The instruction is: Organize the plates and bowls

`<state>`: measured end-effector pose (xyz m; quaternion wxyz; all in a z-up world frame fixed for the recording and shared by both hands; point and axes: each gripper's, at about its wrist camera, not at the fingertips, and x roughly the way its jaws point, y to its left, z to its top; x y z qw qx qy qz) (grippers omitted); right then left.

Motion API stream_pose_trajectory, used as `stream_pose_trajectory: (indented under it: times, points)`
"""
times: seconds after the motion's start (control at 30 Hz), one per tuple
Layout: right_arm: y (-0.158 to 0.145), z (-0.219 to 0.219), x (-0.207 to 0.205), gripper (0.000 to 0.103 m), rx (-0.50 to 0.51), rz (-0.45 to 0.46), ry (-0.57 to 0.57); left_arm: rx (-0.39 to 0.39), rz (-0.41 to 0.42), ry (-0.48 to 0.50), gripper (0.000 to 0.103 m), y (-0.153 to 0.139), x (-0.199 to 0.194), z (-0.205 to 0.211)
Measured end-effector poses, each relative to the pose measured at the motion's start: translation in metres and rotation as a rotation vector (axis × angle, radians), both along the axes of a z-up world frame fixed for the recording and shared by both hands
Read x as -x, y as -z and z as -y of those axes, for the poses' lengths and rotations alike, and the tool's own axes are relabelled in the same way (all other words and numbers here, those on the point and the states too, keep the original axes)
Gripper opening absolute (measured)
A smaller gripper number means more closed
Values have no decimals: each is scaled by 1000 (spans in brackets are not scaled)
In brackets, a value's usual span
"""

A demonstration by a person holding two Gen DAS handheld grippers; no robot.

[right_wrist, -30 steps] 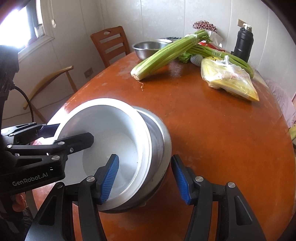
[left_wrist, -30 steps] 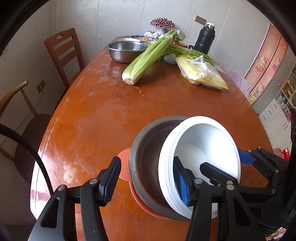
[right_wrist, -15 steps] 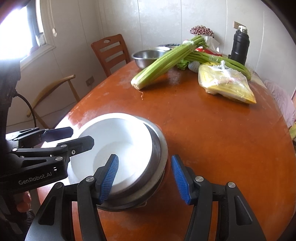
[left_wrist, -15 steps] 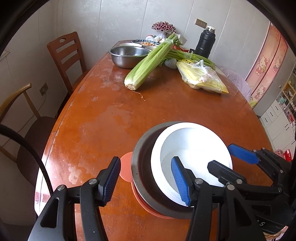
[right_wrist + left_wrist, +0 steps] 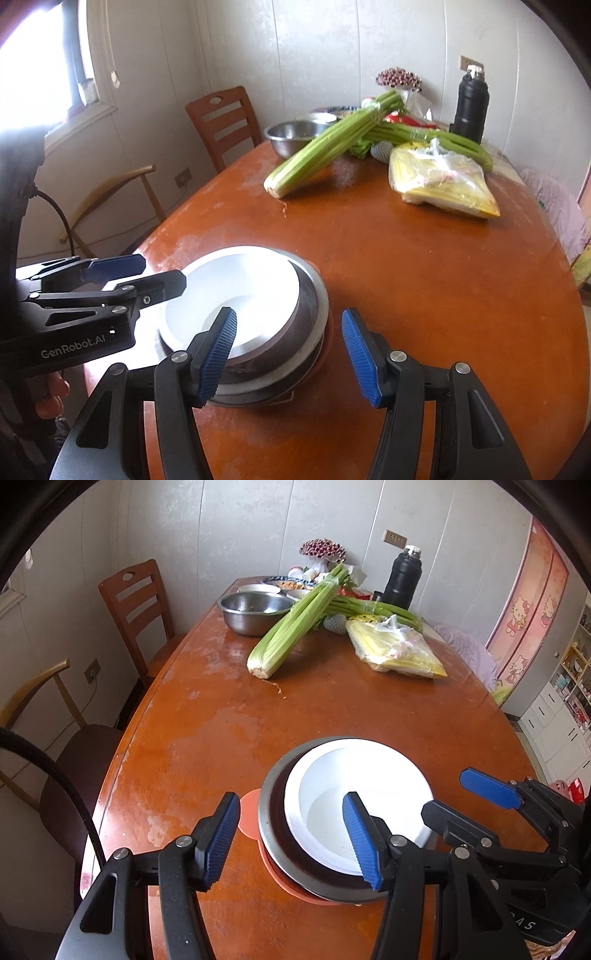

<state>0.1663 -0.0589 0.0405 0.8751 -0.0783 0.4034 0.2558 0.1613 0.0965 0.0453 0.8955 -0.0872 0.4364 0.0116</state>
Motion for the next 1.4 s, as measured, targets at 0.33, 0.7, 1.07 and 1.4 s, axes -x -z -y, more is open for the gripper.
stream_pose_trajectory:
  times: [0.33, 0.7, 1.07, 1.4]
  points:
    - [-16, 24, 34, 65, -26, 58, 1, -27, 10, 12, 60, -3, 31, 26]
    - [0, 57, 85, 68, -17, 46, 33, -72, 39, -19, 62, 4, 92, 50]
    - [13, 77, 125, 68, -32, 45, 51, -39, 23, -34, 63, 25, 126, 67]
    - [17, 75, 133, 68, -31, 34, 47, -5, 19, -31, 63, 31, 131, 70]
